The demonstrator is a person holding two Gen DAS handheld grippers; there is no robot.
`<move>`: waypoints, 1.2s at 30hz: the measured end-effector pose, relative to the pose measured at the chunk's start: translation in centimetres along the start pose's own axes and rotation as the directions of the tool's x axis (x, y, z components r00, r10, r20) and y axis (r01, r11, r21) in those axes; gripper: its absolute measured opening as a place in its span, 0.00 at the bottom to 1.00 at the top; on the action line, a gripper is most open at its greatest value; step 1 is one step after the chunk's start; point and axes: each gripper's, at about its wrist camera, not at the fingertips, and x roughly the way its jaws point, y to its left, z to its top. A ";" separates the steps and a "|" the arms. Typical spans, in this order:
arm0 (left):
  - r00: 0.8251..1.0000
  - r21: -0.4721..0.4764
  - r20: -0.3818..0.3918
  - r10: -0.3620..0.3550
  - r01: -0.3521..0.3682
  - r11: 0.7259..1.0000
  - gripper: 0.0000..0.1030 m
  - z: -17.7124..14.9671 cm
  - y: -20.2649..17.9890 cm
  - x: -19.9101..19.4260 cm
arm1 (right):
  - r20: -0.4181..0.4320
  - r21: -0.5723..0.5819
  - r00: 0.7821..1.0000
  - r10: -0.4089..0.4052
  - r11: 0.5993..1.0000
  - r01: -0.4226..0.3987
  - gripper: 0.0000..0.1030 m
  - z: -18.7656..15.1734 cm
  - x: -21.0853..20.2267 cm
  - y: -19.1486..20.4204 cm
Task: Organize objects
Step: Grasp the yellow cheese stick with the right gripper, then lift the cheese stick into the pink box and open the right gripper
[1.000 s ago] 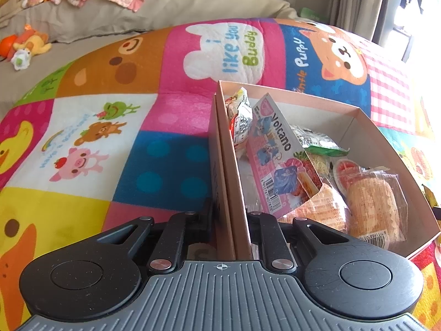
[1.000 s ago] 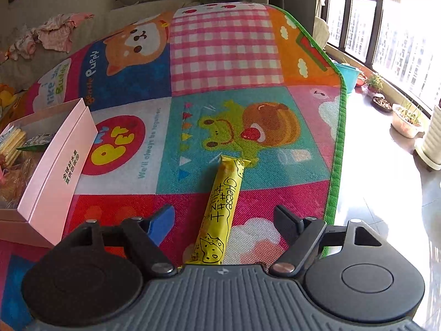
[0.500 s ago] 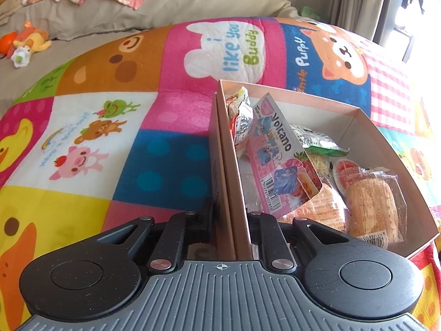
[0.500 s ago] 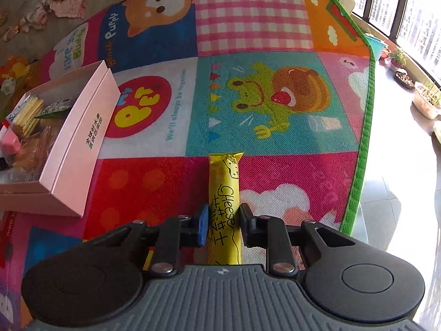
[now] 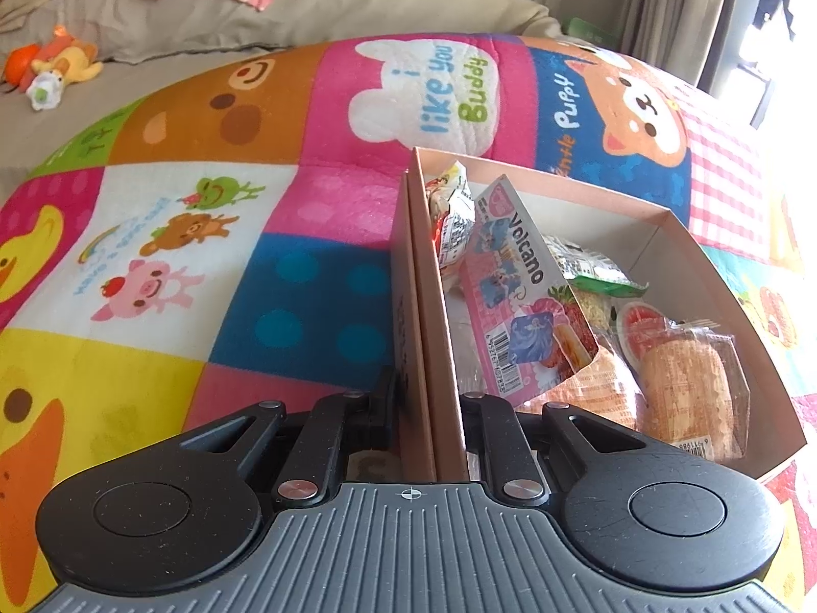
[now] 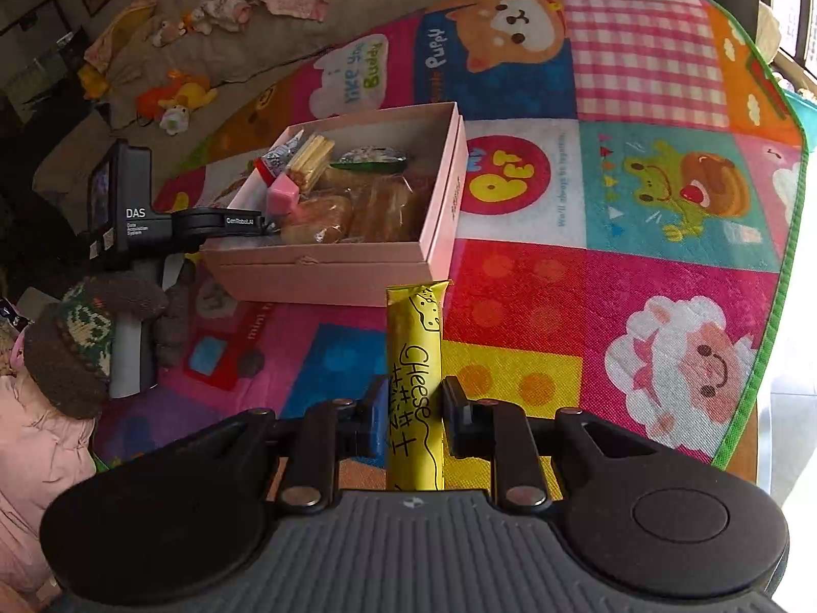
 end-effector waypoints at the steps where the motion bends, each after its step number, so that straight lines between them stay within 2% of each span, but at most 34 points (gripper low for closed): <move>1: 1.000 -0.005 0.003 -0.001 0.001 1.000 0.16 0.0 0.0 0.0 | 0.013 -0.013 1.000 0.009 1.000 -0.009 0.21 0.4 -0.3 0.6; 7: 1.000 -0.015 0.002 0.000 0.000 1.000 0.16 0.0 0.0 -0.1 | 0.046 -0.076 0.998 0.041 0.996 -0.038 0.21 2.2 -0.7 2.7; 13: 1.000 -0.021 0.010 -0.008 0.008 1.000 0.16 -0.1 0.2 0.0 | 0.030 -0.046 0.999 0.042 0.998 -0.040 0.21 3.5 0.7 2.6; 20: 1.000 -0.030 0.018 -0.022 0.022 0.999 0.17 -0.3 0.4 -0.1 | 0.126 -0.069 0.992 0.017 0.998 -0.008 0.21 7.9 1.2 4.2; 25: 0.999 -0.032 0.017 -0.032 0.032 0.999 0.17 -0.3 0.5 -0.1 | 0.174 -0.067 0.985 -0.009 0.998 0.020 0.21 12.0 4.3 5.4; 28: 0.999 -0.033 0.018 -0.036 0.037 0.999 0.18 -0.2 0.6 -0.2 | 0.193 -0.063 0.980 -0.050 0.996 0.063 0.21 13.9 7.0 5.9; 31: 0.999 -0.033 0.019 -0.040 0.040 0.999 0.18 -0.3 0.7 -0.2 | 0.187 -0.046 0.979 -0.087 0.994 0.097 0.21 15.1 9.6 5.7; 36: 0.999 -0.033 0.019 -0.040 0.041 0.999 0.18 -0.2 0.7 -0.2 | 0.136 0.028 0.985 -0.111 0.994 0.108 0.21 16.1 13.1 4.1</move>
